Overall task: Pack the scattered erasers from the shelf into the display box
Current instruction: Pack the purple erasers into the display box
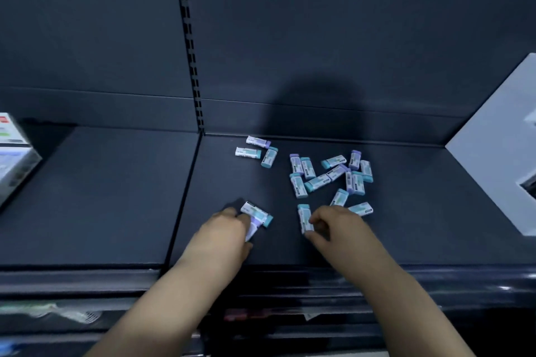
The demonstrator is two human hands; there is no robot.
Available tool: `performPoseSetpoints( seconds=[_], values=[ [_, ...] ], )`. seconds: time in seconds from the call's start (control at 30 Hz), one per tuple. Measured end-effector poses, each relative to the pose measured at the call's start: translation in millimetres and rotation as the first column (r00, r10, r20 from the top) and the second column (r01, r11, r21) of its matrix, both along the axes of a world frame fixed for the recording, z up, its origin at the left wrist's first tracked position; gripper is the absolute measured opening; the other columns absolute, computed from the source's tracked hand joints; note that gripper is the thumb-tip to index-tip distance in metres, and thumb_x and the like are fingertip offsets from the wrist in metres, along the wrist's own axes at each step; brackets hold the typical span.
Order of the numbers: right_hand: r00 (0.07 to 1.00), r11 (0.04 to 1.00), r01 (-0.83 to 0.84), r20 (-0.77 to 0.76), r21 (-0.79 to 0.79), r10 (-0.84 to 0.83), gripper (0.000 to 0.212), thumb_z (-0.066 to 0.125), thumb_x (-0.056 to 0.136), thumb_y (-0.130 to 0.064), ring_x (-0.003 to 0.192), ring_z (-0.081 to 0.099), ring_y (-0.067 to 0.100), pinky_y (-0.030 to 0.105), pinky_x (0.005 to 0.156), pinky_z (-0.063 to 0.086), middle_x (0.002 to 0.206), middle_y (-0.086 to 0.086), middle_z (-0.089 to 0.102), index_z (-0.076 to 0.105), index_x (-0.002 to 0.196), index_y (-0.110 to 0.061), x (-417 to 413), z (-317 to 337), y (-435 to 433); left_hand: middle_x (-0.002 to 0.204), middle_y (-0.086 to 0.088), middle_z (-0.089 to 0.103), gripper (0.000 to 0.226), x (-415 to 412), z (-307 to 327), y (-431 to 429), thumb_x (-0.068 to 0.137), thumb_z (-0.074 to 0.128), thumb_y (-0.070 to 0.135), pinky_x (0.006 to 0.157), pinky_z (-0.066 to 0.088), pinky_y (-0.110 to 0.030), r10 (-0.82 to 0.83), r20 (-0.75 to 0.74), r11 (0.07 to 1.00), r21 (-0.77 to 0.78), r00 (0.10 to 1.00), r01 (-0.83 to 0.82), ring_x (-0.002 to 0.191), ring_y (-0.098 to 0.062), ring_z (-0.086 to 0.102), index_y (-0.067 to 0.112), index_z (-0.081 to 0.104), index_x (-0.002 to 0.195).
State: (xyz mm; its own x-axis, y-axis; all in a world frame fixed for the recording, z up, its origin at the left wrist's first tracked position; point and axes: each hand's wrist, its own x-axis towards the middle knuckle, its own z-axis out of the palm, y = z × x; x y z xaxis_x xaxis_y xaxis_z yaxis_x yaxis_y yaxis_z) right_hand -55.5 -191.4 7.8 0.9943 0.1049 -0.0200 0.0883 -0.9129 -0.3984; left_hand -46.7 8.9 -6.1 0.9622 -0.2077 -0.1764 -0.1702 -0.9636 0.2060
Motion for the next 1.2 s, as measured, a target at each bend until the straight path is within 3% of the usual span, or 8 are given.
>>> performPoseSetpoints(
  seconds=[0.2, 0.33, 0.53, 0.67, 0.8, 1.0, 1.07, 1.2],
  values=[
    [1.000, 1.000, 0.013, 0.012, 0.020, -0.013, 0.022, 0.062, 0.087, -0.033, 0.094, 0.054, 0.014, 0.029, 0.084, 0.047, 0.098, -0.003, 0.056, 0.059, 0.105, -0.021, 15.4, -3.6, 1.9, 0.110, -0.002, 0.054, 0.034, 12.2, 3.1, -2.4, 0.084, 0.053, 0.023, 0.081, 0.047, -0.027, -0.004, -0.005, 0.975, -0.220, 1.000, 0.003, 0.099, -0.022, 0.058, 0.025, 0.058, 0.118],
    [0.998, 0.997, 0.055, 0.032, 0.049, -0.056, 0.018, 0.063, 0.086, -0.031, 0.089, 0.055, 0.011, 0.027, 0.082, 0.047, 0.093, -0.005, 0.055, 0.061, 0.101, -0.021, 25.4, -2.1, 1.5, 0.099, 0.004, 0.059, 0.031, 24.1, 13.7, -6.2, 0.080, 0.059, 0.018, 0.077, 0.046, -0.021, -0.015, 0.077, 0.887, -0.459, 0.997, 0.049, 0.087, -0.012, 0.059, 0.029, 0.064, 0.109],
    [0.997, 0.968, 0.058, 0.044, 0.244, -0.070, 0.029, 0.067, 0.083, -0.023, 0.078, 0.056, 0.003, 0.004, 0.068, 0.038, 0.086, -0.013, 0.059, 0.061, 0.111, -0.025, 37.1, -1.6, 6.4, 0.080, 0.016, 0.065, 0.026, 42.6, 17.9, -23.0, 0.081, 0.066, 0.021, 0.071, 0.046, -0.005, 0.073, -0.005, 0.718, -0.694, 0.997, -0.056, 0.074, 0.007, 0.059, 0.027, 0.066, 0.107],
    [0.999, 0.947, -0.009, 0.043, 0.320, -0.005, 0.051, 0.070, 0.080, -0.021, 0.082, 0.054, -0.003, 0.002, 0.073, 0.037, 0.092, -0.017, 0.054, 0.050, 0.127, -0.033, 44.8, 2.0, 7.2, 0.079, 0.019, 0.064, 0.024, 48.9, 16.4, -32.8, 0.082, 0.066, 0.019, 0.066, 0.040, 0.002, 0.073, -0.024, 0.695, -0.716, 0.997, -0.068, 0.068, 0.016, 0.057, 0.023, 0.067, 0.106],
    [0.996, 0.952, -0.085, 0.049, 0.294, 0.073, 0.068, 0.073, 0.076, -0.031, 0.085, 0.047, -0.003, 0.012, 0.082, 0.037, 0.105, -0.019, 0.050, 0.040, 0.135, -0.036, 57.7, 2.4, -7.1, 0.083, 0.014, 0.066, 0.023, 56.5, 17.9, -53.2, 0.085, 0.063, 0.020, 0.064, 0.036, 0.003, 0.112, 0.008, 0.710, -0.700, 0.994, -0.075, 0.071, 0.006, 0.058, 0.022, 0.068, 0.107],
    [0.986, 0.948, -0.166, 0.035, 0.273, 0.163, 0.082, 0.072, 0.072, -0.040, 0.120, 0.038, -0.001, 0.015, 0.096, 0.032, 0.129, -0.021, 0.037, 0.028, 0.141, -0.031, 71.1, 7.4, -28.4, 0.083, 0.012, 0.062, 0.022, 60.6, 25.2, -88.2, 0.081, 0.069, 0.023, 0.063, 0.039, -0.003, 0.221, -0.021, 0.664, -0.729, 0.975, -0.166, 0.075, -0.004, 0.059, 0.026, 0.064, 0.102],
    [0.985, 0.935, -0.173, 0.032, 0.311, 0.172, 0.071, 0.068, 0.071, -0.038, 0.115, 0.047, 0.001, 0.018, 0.094, 0.039, 0.128, -0.016, 0.048, 0.037, 0.134, -0.030, 76.8, 1.0, -35.9, 0.084, 0.012, 0.061, 0.025, 61.8, 24.2, -98.5, 0.079, 0.072, 0.025, 0.064, 0.039, -0.004, 0.221, -0.046, 0.656, -0.732, 0.974, -0.183, 0.077, -0.005, 0.060, 0.030, 0.060, 0.100],
    [0.985, 0.904, -0.154, -0.015, 0.400, 0.174, 0.049, 0.071, 0.073, -0.028, 0.079, 0.053, -0.011, 0.005, 0.069, 0.038, 0.090, -0.016, 0.056, 0.044, 0.114, -0.028, 81.6, -1.7, -49.2, 0.091, 0.014, 0.062, 0.034, 61.9, 14.9, -110.6, 0.085, 0.066, 0.031, 0.073, 0.042, -0.008, 0.202, -0.109, 0.677, -0.703, 0.973, -0.219, 0.087, -0.006, 0.061, 0.032, 0.054, 0.117]
  ],
)
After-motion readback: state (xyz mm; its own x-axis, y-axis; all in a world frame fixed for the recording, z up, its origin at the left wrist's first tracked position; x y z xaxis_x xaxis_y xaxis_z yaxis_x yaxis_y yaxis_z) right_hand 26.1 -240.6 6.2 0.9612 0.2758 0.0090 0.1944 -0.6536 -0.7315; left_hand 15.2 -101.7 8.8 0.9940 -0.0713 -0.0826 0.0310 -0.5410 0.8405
